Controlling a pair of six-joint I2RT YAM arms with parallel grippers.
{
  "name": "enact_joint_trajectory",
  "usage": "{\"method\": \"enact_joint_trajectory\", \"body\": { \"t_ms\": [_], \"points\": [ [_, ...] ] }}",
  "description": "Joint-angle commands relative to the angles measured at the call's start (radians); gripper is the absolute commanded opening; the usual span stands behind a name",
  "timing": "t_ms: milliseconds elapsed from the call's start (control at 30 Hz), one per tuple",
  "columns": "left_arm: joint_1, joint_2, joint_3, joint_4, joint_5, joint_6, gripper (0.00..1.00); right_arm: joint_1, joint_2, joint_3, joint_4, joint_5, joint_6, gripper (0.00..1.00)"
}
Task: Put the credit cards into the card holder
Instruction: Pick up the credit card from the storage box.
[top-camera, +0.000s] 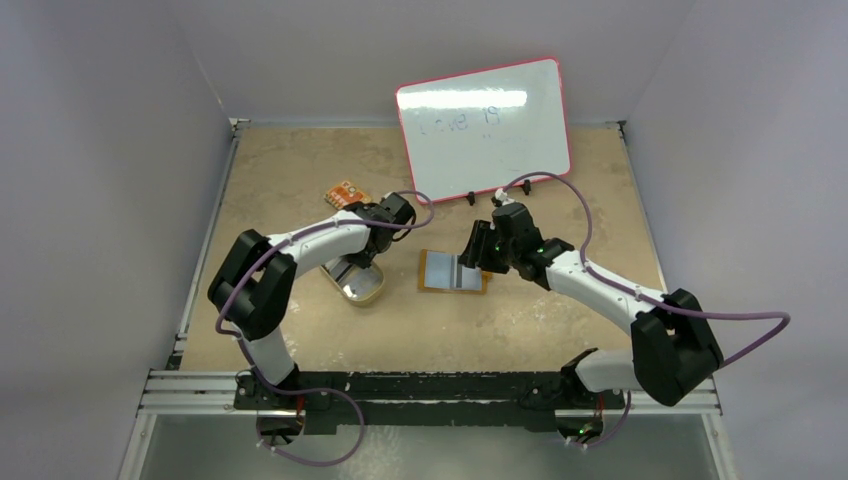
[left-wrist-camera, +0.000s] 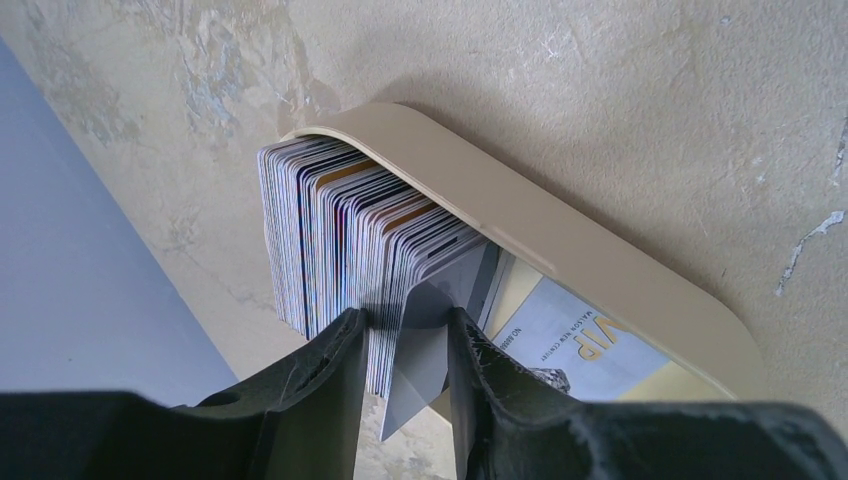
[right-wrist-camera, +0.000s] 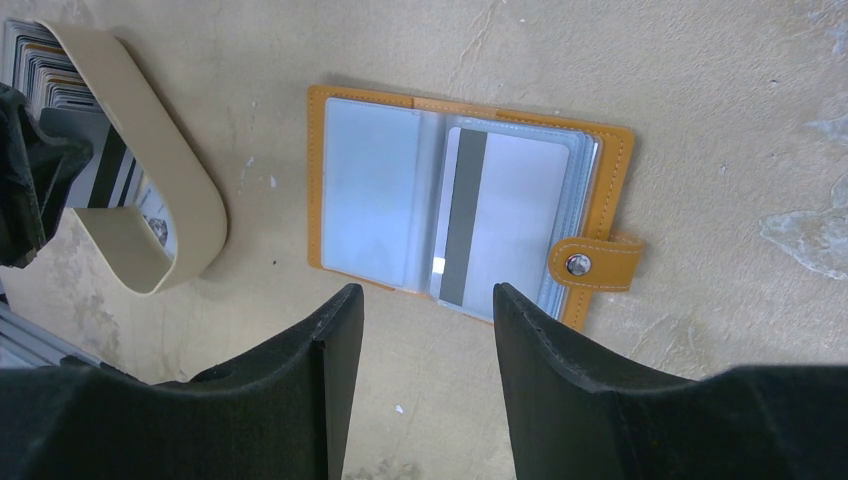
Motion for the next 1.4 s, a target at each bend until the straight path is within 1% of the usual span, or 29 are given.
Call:
{"method": "enact_joint_trajectory", "body": {
  "t_ms": [0, 133, 267, 400, 567, 700, 833, 1000, 1100, 1133, 1167, 1233, 1367],
  "points": [
    [0.008, -0.019, 0.041, 0.004, -0.018, -0.005, 0.31, 0.004, -0.021, -0.006, 0.027, -0.002, -0.001, 0.53],
    [0.006, -0.012, 0.053, -0.022, -0.010, -0.013, 0.28, 0.004, -0.020, -0.006, 0.028, -0.004, -0.001, 0.53],
    [0.000, -0.007, 0.066, -0.047, 0.012, -0.027, 0.20, 0.004, -0.021, -0.006, 0.027, -0.005, -0.001, 0.53],
    [-0.003, -0.009, 0.083, -0.077, 0.044, -0.058, 0.17, 0.004, -0.022, -0.001, 0.021, -0.001, -0.003, 0.53],
    [-0.002, -0.028, 0.100, -0.114, 0.121, -0.096, 0.04, 0.004, -0.035, 0.005, 0.015, -0.007, -0.006, 0.53],
    [-0.003, -0.055, 0.120, -0.135, 0.173, -0.112, 0.03, 0.004, -0.056, 0.011, 0.012, -0.016, -0.013, 0.53],
    [-0.002, -0.085, 0.125, -0.135, 0.203, -0.120, 0.00, 0.004, -0.089, 0.016, 0.013, -0.016, -0.020, 0.53],
    [-0.001, -0.106, 0.111, -0.126, 0.184, -0.123, 0.00, 0.005, -0.101, 0.026, 0.015, -0.025, -0.019, 0.54],
    [-0.002, -0.105, 0.100, -0.124, 0.154, -0.115, 0.05, 0.004, -0.101, 0.027, 0.012, -0.026, -0.018, 0.54],
    [-0.002, -0.103, 0.099, -0.123, 0.140, -0.114, 0.06, 0.004, -0.101, 0.028, 0.011, -0.027, -0.018, 0.53],
    [-0.001, -0.102, 0.097, -0.123, 0.129, -0.112, 0.05, 0.004, -0.102, 0.027, 0.008, -0.027, -0.018, 0.54],
    [0.001, -0.099, 0.094, -0.122, 0.120, -0.105, 0.00, 0.004, -0.104, 0.029, 0.008, -0.027, -0.018, 0.53],
    [0.000, -0.114, 0.110, -0.128, 0.147, -0.109, 0.00, 0.005, -0.107, 0.031, 0.009, -0.040, -0.020, 0.54]
  ]
}}
